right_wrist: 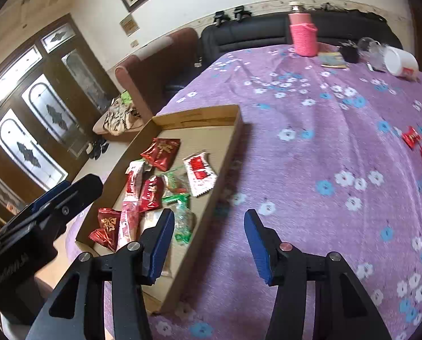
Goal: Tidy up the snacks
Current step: 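Open both tools to drop the sausage pack and green candy into the box, then grasp the red candy bar with the right tool while the left tool grasps a small red candy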
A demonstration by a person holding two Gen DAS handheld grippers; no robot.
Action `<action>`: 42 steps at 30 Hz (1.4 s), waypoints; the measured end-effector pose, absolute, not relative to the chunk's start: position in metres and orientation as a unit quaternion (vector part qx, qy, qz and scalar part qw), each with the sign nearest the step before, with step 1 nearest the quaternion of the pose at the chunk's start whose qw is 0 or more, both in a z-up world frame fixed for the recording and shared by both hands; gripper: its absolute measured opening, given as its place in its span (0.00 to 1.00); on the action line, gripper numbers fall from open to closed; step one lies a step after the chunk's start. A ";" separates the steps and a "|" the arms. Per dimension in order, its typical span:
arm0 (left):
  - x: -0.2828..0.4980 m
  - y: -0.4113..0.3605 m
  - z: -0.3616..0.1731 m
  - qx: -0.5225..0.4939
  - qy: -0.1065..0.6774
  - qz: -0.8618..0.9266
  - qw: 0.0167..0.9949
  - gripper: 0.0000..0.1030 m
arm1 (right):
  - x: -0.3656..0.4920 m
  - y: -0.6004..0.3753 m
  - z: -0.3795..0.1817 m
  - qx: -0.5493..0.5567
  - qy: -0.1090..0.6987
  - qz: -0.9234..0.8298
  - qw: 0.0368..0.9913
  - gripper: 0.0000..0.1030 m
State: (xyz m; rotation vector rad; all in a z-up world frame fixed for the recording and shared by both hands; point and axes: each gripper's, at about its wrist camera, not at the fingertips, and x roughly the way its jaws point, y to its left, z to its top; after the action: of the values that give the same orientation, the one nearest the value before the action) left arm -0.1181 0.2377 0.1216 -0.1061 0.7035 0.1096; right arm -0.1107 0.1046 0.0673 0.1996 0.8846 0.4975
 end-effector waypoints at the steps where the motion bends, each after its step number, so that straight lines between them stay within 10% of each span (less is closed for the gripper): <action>1: -0.120 0.229 0.123 -0.040 0.342 0.051 0.937 0.81 | -0.112 0.101 0.067 0.097 0.422 0.236 0.870 0.54; 42: -0.101 0.131 0.097 -0.092 0.421 -0.124 0.894 0.90 | -0.114 -0.073 0.054 0.171 0.404 0.110 0.892 0.54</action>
State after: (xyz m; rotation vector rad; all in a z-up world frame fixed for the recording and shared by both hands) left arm -0.1009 0.1312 0.0969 -0.1901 0.8728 -0.2562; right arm -0.1138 -0.0731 0.0535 0.3556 0.8375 0.2293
